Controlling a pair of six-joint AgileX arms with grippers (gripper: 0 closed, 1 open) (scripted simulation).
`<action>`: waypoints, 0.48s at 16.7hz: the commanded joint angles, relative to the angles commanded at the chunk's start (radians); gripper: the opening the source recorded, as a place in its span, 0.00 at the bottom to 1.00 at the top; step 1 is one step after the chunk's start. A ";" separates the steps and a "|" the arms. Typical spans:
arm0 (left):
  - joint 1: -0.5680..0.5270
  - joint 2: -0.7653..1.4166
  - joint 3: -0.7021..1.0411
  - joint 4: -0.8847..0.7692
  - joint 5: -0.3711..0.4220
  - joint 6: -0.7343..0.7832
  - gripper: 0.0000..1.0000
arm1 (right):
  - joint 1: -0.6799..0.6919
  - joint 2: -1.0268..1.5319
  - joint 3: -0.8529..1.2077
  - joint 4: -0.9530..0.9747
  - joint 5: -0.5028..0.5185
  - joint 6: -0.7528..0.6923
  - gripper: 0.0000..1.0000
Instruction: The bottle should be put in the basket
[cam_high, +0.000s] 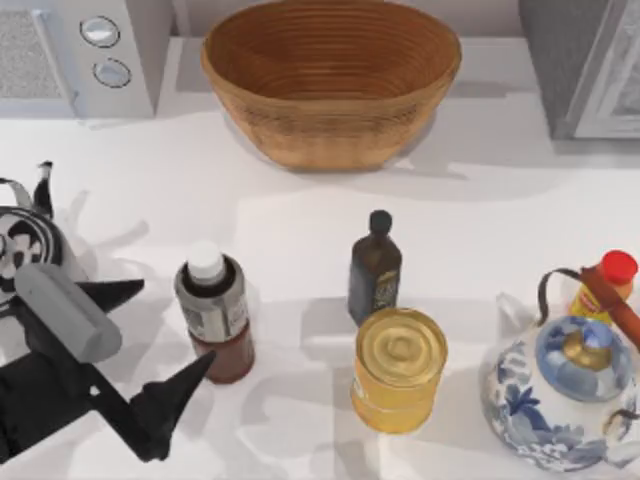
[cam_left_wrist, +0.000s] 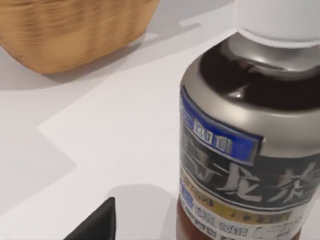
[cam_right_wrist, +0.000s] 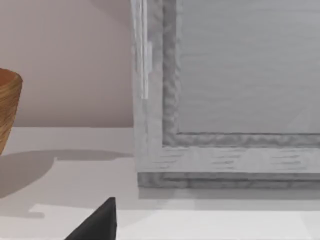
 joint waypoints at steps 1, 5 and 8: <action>0.000 0.000 0.000 0.000 0.000 0.000 1.00 | 0.000 0.000 0.000 0.000 0.000 0.000 1.00; -0.003 0.010 0.013 0.002 -0.007 -0.004 1.00 | 0.000 0.000 0.000 0.000 0.000 0.000 1.00; -0.044 0.093 0.071 0.033 -0.041 -0.018 1.00 | 0.000 0.000 0.000 0.000 0.000 0.000 1.00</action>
